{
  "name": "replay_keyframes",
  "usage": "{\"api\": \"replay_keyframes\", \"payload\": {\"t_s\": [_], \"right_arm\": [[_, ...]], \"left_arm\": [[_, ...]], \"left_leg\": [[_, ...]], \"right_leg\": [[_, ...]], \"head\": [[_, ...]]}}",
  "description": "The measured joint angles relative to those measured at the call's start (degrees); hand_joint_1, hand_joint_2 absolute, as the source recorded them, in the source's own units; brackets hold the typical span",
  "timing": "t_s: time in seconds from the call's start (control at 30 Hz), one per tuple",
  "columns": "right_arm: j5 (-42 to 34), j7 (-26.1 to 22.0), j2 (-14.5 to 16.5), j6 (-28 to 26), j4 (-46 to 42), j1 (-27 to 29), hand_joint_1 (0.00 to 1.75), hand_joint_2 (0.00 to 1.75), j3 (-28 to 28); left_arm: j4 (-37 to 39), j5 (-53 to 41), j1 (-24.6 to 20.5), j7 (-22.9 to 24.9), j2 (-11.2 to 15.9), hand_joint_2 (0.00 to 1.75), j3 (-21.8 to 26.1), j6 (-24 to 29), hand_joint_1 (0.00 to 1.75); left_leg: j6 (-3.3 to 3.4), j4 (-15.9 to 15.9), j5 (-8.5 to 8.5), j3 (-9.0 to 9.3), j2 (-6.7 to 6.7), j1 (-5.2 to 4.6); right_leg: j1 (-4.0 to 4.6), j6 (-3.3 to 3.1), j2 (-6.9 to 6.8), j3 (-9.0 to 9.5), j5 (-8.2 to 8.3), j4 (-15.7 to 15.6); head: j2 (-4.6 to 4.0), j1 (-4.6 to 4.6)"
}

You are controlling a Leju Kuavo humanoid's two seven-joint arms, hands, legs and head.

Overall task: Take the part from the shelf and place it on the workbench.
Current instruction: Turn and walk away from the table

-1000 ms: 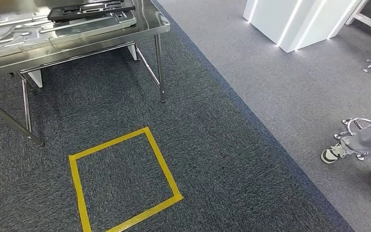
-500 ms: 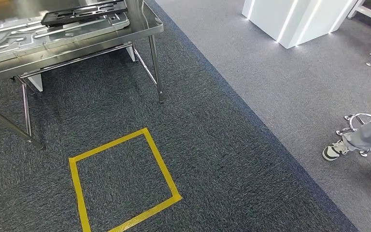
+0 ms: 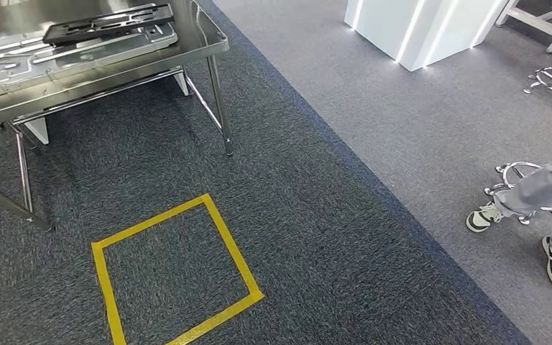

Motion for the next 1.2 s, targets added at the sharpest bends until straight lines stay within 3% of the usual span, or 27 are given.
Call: {"api": "replay_keyframes", "payload": {"t_s": [0.07,0.13,0.17,0.2,0.23,0.3,0.37,0.4,0.43,0.47,0.53,0.6,0.67,0.73,0.8,0.87,0.9,0.93,0.97,1.0,1.07,1.1,1.17,1.2], "right_arm": [[0.0,0.0,0.0,0.1,0.0,-0.2,0.0,1.75,0.0],[0.0,0.0,0.0,0.1,0.0,-0.2,0.0,1.75,-0.1],[0.0,0.0,0.0,0.2,0.0,-0.2,0.0,1.75,-0.1],[0.0,0.0,0.0,0.3,0.0,-0.2,0.0,1.75,-0.1],[0.0,0.0,-0.1,0.5,0.0,-0.3,0.0,1.75,-0.1],[0.0,0.1,0.0,0.8,0.0,-0.3,0.0,1.75,-0.1],[0.1,0.1,0.0,1.0,0.0,-0.3,0.0,1.75,-0.1],[0.1,0.1,0.0,1.0,0.0,-0.3,0.0,1.75,-0.1],[0.1,0.1,0.0,1.0,0.0,-0.3,0.0,1.75,-0.1],[0.1,0.0,0.0,0.9,0.0,-0.3,0.0,1.75,-0.1],[0.1,0.0,0.1,0.8,0.0,-0.3,0.0,1.75,-0.1],[0.1,-0.1,0.2,0.7,0.0,-0.3,0.0,1.75,-0.1],[0.1,-0.1,0.2,0.7,0.0,-0.1,0.0,1.75,-0.1],[0.1,0.0,0.2,0.8,0.0,0.0,0.0,1.75,-0.1],[0.1,0.1,0.2,0.9,0.0,-0.1,0.0,1.75,-0.1],[0.1,0.1,0.2,0.9,0.0,-0.2,0.0,1.75,-0.1],[0.1,0.1,0.2,1.0,0.0,-0.2,0.0,1.75,-0.1],[0.1,0.1,0.2,1.0,0.0,-0.2,0.0,1.75,-0.1],[0.1,0.1,0.2,1.1,0.0,-0.2,0.0,1.75,-0.1],[0.1,0.2,0.2,1.1,0.0,-0.2,0.0,1.75,-0.1],[0.1,0.2,0.1,1.1,0.0,-0.2,0.0,1.75,-0.1],[0.1,0.2,0.1,1.2,0.0,-0.3,0.0,1.75,-0.1],[0.2,0.2,0.1,1.2,0.0,-0.3,0.0,1.75,-0.1],[0.2,0.2,0.1,1.2,0.0,-0.2,0.0,1.75,-0.1]], "left_arm": [[0.0,0.0,0.0,0.0,0.1,0.0,0.0,0.0,0.0],[0.0,0.0,-0.2,0.0,0.1,0.0,0.0,0.0,0.0],[0.0,0.0,-0.3,0.0,0.0,0.0,0.0,0.0,0.0],[0.0,0.0,-0.4,0.0,0.0,0.0,0.0,0.0,0.0],[0.0,0.0,-0.4,0.0,0.0,0.0,0.0,0.0,0.0],[0.0,0.0,-0.2,0.2,-0.1,0.0,0.0,0.0,0.0],[0.0,-0.1,0.0,0.4,-0.1,0.0,0.0,0.0,0.0],[0.0,-0.2,0.1,0.5,-0.1,0.0,0.0,0.0,0.0],[0.0,-0.3,0.2,0.5,-0.1,0.0,0.0,0.0,0.0],[0.0,-0.4,0.2,0.5,-0.1,0.0,0.0,0.0,0.0],[0.0,-0.6,0.2,0.4,0.0,0.0,0.1,0.0,0.0],[0.0,-0.7,0.1,0.3,0.1,0.0,0.1,0.1,0.0],[0.0,-0.8,-0.2,0.3,0.1,0.0,0.1,0.1,0.0],[0.0,-0.9,-0.3,0.3,0.1,0.0,0.2,0.1,0.0],[0.0,-1.0,-0.1,0.3,0.0,0.0,0.2,0.1,0.0],[0.0,-1.1,0.1,0.3,0.0,0.0,0.2,0.0,0.0],[0.0,-1.1,0.1,0.3,0.0,0.0,0.2,0.0,0.0],[0.0,-1.1,0.1,0.4,0.0,0.0,0.2,0.0,0.0],[0.0,-1.1,0.1,0.4,-0.1,0.0,0.2,0.0,0.0],[0.0,-1.1,0.0,0.4,-0.1,0.0,0.2,0.0,0.0],[0.0,-1.1,0.0,0.5,-0.2,0.0,0.2,0.0,0.0],[0.0,-1.0,-0.1,0.6,-0.2,0.0,0.2,0.0,0.0],[0.0,-1.0,-0.3,0.7,-0.2,0.0,0.3,0.0,0.0],[0.0,-1.0,-0.4,0.7,-0.2,0.0,0.3,0.0,0.0]], "left_leg": [[-1.15,0.5,-0.66,0.27,0.72,-0.11],[-1.95,0.4,-0.84,0.76,1.63,-0.08],[-2.32,0.4,-1.08,0.98,1.53,0.09],[-2.55,1.0,-1.85,0.88,0.63,0.28],[-2.61,2.8,-3.24,0.18,-0.72,0.4],[-2.24,10.1,-7.32,-3.19,-3.52,0.25],[-1.64,17.3,-9.58,-6.89,-4.3,-0.23],[-1.22,18.2,-8.98,-7.58,-4.45,-0.48],[-0.7,16.7,-7.26,-7.21,-4.67,-0.74],[-0.07,13.2,-4.83,-5.93,-5.28,-1.02],[1.08,5.8,-1.13,-3.18,-8.02,-1.42],[1.51,2.7,-0.21,-2.2,-9.64,-1.71],[1.68,2.0,0.13,-1.92,-8.55,-1.74],[2.22,1.1,0.73,-1.45,-7.07,-1.55],[2.59,0.6,0.99,-1.32,-5.46,-1.57],[2.65,0.7,0.9,-1.44,-3.65,-1.69],[2.59,0.7,0.81,-1.44,-2.78,-1.7],[2.49,0.7,0.7,-1.39,-1.91,-1.69],[2.33,0.7,0.57,-1.27,-1.19,-1.67],[2.11,0.7,0.41,-1.03,-0.54,-1.71],[1.45,0.8,-0.02,-0.63,0.59,-1.95],[1.1,0.8,-0.22,-0.37,1.15,-2.04],[0.46,0.7,-0.5,0.09,2.21,-2.01],[0.15,1.0,-0.87,0.23,1.95,-1.88]], "right_leg": [[0.22,-0.74,-1.43,1.65,1.04,-3.7],[0.6,-2.22,-0.48,1.21,0.8,-3.5],[0.61,-2.75,0.14,1.07,0.84,-3.5],[0.62,-3.26,0.77,0.99,0.93,-3.6],[0.63,-3.74,1.4,0.95,1.03,-3.7],[0.99,-4.52,2.67,0.87,1.12,-3.8],[1.6,-4.97,4.31,0.83,1.15,-3.8],[1.89,-5.06,5.24,0.9,1.15,-3.8],[2.15,-5.1,6.19,1.04,1.16,-3.8],[2.36,-5.1,7.07,1.22,1.16,-3.8],[2.6,-5.02,8.64,1.33,1.18,-3.7],[2.45,-4.56,9.93,0.99,1.35,-3.6],[2.21,-3.82,10.77,0.64,1.58,-3.6],[2.37,-3.23,8.32,-0.22,0.41,-1.8],[2.4,-2.71,4.51,-2.96,-3.03,3.8],[1.99,-2.14,3.2,-6.25,-5.97,10.5],[1.79,-1.91,2.98,-6.77,-6.04,11.7],[1.6,-1.73,2.69,-6.12,-5.06,10.8],[1.49,-1.64,2.19,-4.26,-3.3,7.6],[1.49,-1.78,0.86,-1.8,-1.62,3.2],[1.73,-2.49,-1.45,1.77,0.39,-3.2],[1.93,-2.96,-1.99,2.37,0.53,-4.4],[2.06,-3.75,-0.7,2.33,0.67,-4.5],[1.97,-4.13,-0.06,2.4,0.84,-4.8]], "head": [[0.0,0.0],[0.0,-0.15],[-0.01,-0.27],[-0.01,-0.33],[-0.01,-0.42],[0.0,-0.55],[0.0,-0.58],[0.0,-0.58],[0.0,-0.58],[0.0,-0.58],[0.0,-0.5],[0.0,-0.44],[0.0,-0.43],[0.0,-0.3],[0.0,-0.14],[0.0,-0.09],[0.0,-0.09],[0.0,-0.09],[0.0,-0.08],[0.0,-0.07],[0.0,-0.15],[0.0,-0.19],[0.0,-0.26],[0.0,-0.26]]}}
